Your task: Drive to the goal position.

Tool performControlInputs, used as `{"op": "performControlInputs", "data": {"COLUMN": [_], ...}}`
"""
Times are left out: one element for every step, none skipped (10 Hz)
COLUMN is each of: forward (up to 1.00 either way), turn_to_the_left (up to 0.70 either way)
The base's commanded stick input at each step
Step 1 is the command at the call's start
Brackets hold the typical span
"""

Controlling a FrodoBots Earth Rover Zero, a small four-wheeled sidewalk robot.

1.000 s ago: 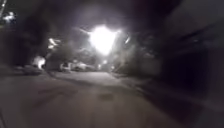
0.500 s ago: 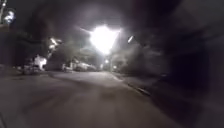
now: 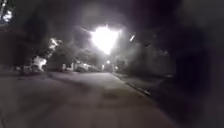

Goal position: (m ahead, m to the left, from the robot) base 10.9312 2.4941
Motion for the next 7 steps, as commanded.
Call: {"op": "performControlInputs", "data": {"forward": [0.7, 0.7, 0.7, 0.7, 0.7, 0.7, 0.7], "turn_to_the_left": [0.0, -0.13, -0.35, -0.35, -0.34, 0.0, 0.0]}}
